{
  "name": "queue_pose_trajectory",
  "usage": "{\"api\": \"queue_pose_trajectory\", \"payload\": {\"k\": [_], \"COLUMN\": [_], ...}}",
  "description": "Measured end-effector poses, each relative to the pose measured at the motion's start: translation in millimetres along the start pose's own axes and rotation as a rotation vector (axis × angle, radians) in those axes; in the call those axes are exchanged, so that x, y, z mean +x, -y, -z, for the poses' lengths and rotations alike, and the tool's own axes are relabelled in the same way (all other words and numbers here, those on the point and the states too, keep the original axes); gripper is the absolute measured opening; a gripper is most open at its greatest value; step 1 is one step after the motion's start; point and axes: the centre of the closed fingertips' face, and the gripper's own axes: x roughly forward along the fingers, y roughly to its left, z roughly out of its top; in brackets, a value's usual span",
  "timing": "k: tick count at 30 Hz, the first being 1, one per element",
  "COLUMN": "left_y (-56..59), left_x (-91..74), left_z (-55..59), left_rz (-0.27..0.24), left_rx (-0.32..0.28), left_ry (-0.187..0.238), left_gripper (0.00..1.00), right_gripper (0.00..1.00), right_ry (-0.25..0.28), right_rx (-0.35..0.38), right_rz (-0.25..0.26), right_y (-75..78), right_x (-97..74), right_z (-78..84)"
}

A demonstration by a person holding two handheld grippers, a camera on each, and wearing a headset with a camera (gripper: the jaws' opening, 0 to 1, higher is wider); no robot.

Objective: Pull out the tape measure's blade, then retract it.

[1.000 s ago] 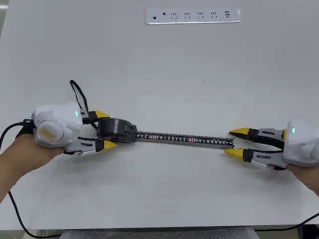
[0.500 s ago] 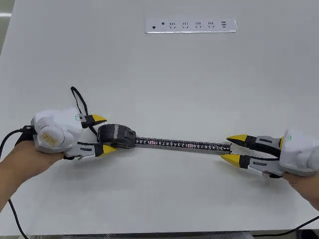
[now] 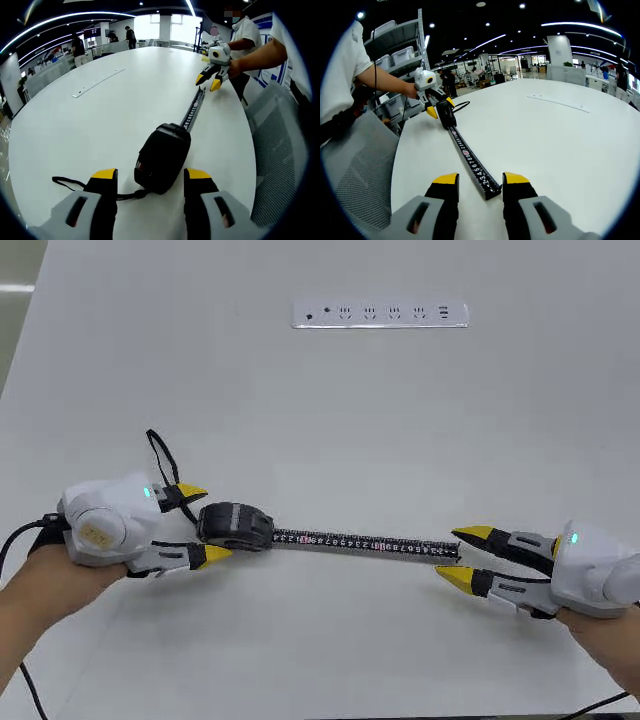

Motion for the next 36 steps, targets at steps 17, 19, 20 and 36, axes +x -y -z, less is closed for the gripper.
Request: {"api": "queue_pose_trajectory", "payload": {"k": [17,19,20,36], "left_y": [3.1,3.1,3.1,8.1], "left_x": [-14.5,-15.8,-16.6,-32.3], "left_z": [1.9,2.7,2.9,3.5], "left_rz": [-0.075,-0.085,-0.089,-0.149], "left_rx": [-0.093,-0.098,-0.102,-0.174], "left_ry": [0.035,0.036,0.038,0.089], "left_gripper": [0.55,0.55,0.55,0.55], "right_gripper": [0.38,0.37,0.37,0.44], "right_ry": [-0.021,-0.014,-0.014,-0.015], "right_rx": [0.065,0.072,0.078,0.108], "right_rz": [0.088,0.097,0.104,0.153], "right_y": [0.6,-1.2,-0.5,-15.8], "right_x": [-4.4,-4.5,-4.8,-10.4], "right_z": [5.8,4.0,4.5,-2.4]}}
